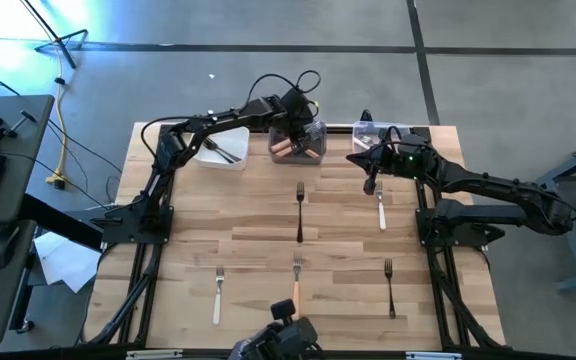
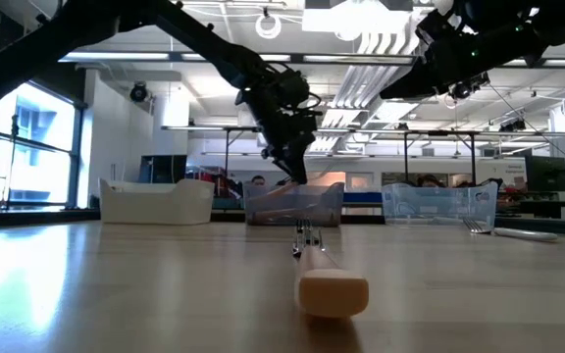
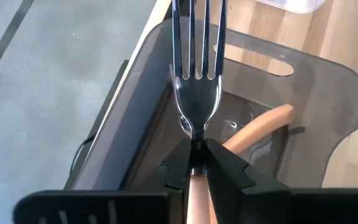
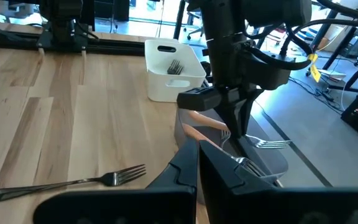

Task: Sort silverware by color (type)
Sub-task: Put the top orange fork into the black bin, then put the top white fork into the transparent bin

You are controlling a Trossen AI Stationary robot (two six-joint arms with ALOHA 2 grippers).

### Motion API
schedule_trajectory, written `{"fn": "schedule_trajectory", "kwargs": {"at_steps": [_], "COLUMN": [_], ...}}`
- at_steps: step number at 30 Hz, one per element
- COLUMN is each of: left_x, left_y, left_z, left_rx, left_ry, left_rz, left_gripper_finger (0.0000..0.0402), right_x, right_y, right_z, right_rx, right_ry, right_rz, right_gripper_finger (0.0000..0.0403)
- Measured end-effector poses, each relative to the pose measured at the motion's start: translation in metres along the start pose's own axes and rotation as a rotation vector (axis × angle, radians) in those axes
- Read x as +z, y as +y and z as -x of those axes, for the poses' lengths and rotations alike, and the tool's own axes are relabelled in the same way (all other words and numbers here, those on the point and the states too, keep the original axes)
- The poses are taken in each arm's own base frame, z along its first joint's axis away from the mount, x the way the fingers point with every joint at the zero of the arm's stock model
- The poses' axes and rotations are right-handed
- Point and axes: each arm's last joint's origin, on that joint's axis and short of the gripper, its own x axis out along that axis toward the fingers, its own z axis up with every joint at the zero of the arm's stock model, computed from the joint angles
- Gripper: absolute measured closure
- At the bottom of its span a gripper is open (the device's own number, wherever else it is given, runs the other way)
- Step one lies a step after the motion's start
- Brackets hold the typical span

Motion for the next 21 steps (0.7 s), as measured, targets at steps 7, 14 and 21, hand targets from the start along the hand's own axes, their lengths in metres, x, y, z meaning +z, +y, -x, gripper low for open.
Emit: {"fn": "schedule_trajectory", "kwargs": {"at_steps": [7, 14, 21], "left_x": [0.0, 0.004, 0.016], "left_y": [-0.002, -0.003, -0.015], "left_z": [0.0, 0.013, 0.054], "left_rx": [-0.001, 0.089, 0.115], "left_ry": [0.0, 0.017, -0.064], "left_rz": [-0.002, -0.028, -0.044], "left_gripper_finger": [0.0299, 0.0275, 0.034], "right_x": [0.0, -0.001, -0.002], "right_y": [0.0, 0.0, 0.0], "right_z": [0.0, 0.0, 0.0], "right_rx": [0.001, 0.002, 0.003], "right_ry": [0.002, 0.008, 0.019], "right_rz": [0.002, 0.007, 0.01], "right_gripper_finger": [0.0403, 0.0403, 0.0403]}}
